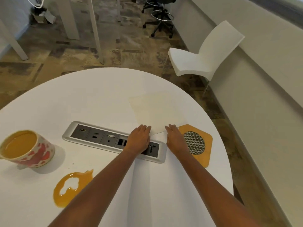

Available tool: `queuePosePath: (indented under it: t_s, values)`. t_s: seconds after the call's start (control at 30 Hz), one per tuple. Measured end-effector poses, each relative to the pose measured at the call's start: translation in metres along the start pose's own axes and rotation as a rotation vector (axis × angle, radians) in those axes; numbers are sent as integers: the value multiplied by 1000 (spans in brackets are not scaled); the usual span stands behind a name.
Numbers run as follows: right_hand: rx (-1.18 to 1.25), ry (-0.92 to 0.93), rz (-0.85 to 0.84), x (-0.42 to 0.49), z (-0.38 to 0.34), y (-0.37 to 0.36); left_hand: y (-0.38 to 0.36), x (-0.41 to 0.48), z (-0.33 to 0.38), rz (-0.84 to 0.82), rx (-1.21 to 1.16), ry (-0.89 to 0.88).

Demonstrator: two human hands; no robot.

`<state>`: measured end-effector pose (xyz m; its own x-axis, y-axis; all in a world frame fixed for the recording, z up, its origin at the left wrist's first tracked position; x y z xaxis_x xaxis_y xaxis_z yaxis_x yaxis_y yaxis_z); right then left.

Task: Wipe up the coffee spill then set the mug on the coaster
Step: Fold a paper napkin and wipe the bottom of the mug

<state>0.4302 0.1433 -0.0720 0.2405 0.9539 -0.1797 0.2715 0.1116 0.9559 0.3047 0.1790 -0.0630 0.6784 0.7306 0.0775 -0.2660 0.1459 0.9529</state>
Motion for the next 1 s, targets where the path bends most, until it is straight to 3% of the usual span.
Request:
queuePosePath:
  t_s: [0.1,0.23,0.43,0.7,0.87,1.0]
  values:
    - [46,-74,15,16,20,6,-11,11,-7,-116,-7,112]
    - [295,-327,66,30,56,19,-18,16,-9,-147,-21,189]
    - [172,-461,119,45,81,31,-25,13,-9,-119,17,204]
    - [245,-408,270,50,80,37,-24,11,-7,-44,-33,190]
    - [479,-365,406,49,71,46,-25,11,-7,-87,-10,197]
    - [751,-388,402,48,62,53,-20,15,-5,-110,36,217]
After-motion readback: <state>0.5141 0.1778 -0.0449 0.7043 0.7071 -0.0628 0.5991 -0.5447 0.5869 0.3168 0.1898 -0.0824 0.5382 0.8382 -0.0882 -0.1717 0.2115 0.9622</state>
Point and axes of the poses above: each hand's wrist, its own x-axis towards the middle knuckle, its own y-axis out of the back of the hand, z = x × y, the point moved 7 cm from there along x, towards the middle knuckle, and after that the axes turned 3 degrees about -y, right-handed, at the moved point
